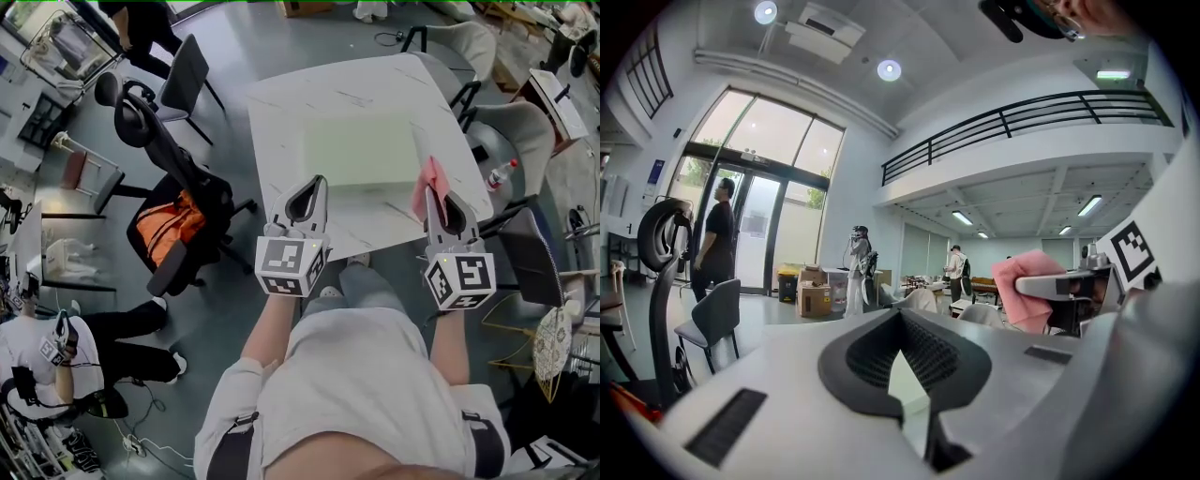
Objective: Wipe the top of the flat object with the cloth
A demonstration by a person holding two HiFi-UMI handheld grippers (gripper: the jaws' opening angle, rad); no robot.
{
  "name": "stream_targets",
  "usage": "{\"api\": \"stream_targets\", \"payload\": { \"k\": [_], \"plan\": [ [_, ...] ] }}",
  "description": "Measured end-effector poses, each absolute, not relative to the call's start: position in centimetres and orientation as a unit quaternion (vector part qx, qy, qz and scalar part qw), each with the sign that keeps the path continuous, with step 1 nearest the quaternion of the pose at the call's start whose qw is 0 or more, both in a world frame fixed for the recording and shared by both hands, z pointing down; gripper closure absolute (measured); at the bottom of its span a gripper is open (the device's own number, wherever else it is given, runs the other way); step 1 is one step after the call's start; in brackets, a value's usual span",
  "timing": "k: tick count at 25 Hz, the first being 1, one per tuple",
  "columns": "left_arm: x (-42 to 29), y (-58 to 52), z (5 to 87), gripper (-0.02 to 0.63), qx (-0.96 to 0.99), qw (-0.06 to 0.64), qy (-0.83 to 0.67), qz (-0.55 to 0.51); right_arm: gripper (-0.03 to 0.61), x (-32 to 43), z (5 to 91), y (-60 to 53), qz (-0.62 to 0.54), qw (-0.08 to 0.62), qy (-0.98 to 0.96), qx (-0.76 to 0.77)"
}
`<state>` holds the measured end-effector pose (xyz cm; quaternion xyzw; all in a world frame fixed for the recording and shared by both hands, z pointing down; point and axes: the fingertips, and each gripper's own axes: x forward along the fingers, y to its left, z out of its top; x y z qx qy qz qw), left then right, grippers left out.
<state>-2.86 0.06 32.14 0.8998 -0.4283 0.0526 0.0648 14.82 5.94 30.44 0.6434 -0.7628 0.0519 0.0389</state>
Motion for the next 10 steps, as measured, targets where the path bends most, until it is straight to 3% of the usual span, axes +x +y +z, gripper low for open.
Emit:
{"api": "stream_targets", "payload": {
  "k": [10],
  "plan": [
    [-2.29,0.06,32.15,0.603,0.899,0.071,-0.429,0.049,0.555,15.46,30.47,6.05,0.053,0.037,-0.762,0.644]
  ]
}}
